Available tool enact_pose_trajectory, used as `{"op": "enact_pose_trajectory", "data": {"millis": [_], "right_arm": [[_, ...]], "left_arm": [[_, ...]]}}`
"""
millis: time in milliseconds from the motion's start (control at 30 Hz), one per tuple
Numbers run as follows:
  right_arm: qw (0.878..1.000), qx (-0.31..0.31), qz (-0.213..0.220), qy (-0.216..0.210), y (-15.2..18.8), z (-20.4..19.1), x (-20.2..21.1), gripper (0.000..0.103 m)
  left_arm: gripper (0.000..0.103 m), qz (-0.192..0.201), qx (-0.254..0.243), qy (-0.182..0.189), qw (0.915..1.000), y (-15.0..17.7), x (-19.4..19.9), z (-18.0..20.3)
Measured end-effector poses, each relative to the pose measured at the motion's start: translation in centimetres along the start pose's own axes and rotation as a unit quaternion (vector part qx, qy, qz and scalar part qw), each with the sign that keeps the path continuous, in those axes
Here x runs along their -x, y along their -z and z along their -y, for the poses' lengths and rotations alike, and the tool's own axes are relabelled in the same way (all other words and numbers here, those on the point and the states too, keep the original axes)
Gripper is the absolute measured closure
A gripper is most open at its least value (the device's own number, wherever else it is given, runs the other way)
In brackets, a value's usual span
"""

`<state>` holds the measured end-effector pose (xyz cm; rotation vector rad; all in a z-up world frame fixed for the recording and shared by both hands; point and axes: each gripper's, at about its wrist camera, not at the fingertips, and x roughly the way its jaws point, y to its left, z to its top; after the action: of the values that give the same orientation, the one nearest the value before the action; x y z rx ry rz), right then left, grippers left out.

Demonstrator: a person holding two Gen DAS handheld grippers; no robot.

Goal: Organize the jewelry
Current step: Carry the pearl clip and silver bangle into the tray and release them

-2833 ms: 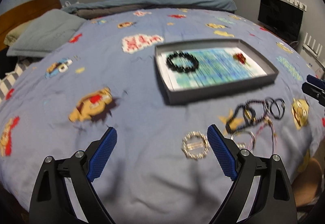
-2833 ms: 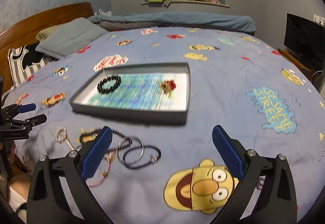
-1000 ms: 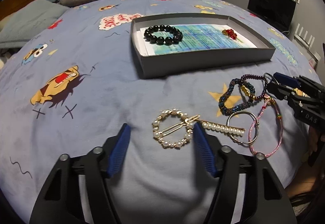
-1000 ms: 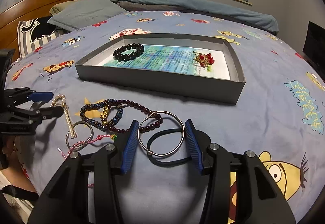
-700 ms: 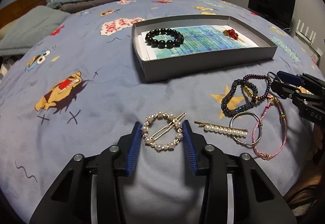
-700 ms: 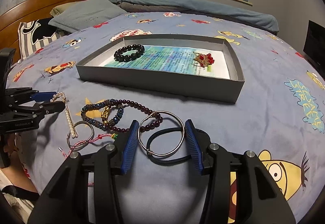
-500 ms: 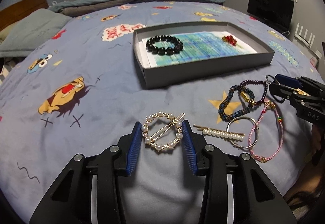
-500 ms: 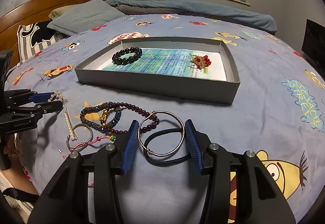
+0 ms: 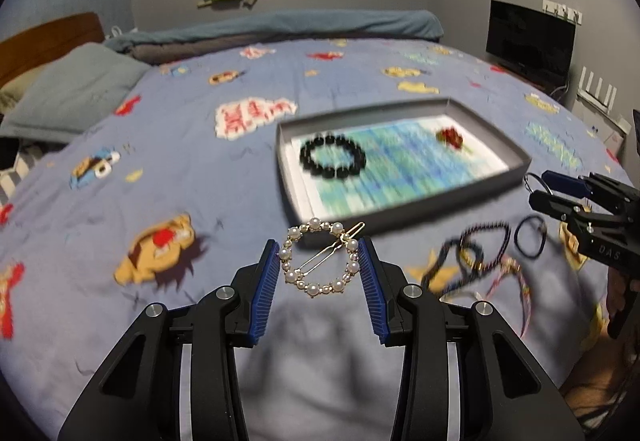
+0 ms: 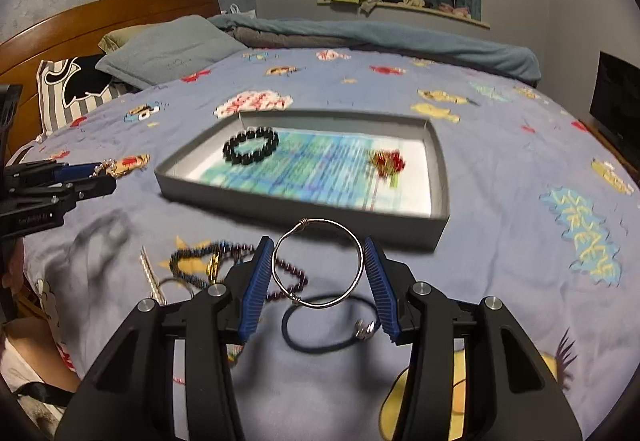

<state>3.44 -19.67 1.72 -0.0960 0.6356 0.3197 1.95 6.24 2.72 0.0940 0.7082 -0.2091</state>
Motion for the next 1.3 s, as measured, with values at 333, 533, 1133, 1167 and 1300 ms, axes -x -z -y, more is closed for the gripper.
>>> {"op": "enact_pose_trajectory", "data": {"millis": [333,533,1133,1167,1300], "right_arm": [[0.999,-0.009,0.033,0.006,-5.0,1.4,-0.3,0.056],[0.999,-0.014,0.031,0.016,-7.1,2.6,-2.2,0.056],[0.997,-0.047,-0.054,0.022,-4.7,6.1,-9.7,0.056],[0.997,-0.044,-0.054,0.024,-4.6,6.0,-9.7,0.056],[0.997,-0.031,-0.064,0.032,-4.7,5.5,-10.3,0.056]], "left_arm": [[0.061,0.02,-0.004,0.03,0.9993,-4.9,-0.9,1.1],[0.061,0.012,0.001,0.04,0.9991,-7.5,-3.6,0.7],[0.061,-0.078,0.006,0.048,0.9958,-5.6,-12.0,1.2],[0.061,-0.081,0.007,0.049,0.9955,-5.6,-12.2,1.3],[0.061,-0.098,0.009,0.057,0.9935,-5.5,-12.8,1.0]]}}
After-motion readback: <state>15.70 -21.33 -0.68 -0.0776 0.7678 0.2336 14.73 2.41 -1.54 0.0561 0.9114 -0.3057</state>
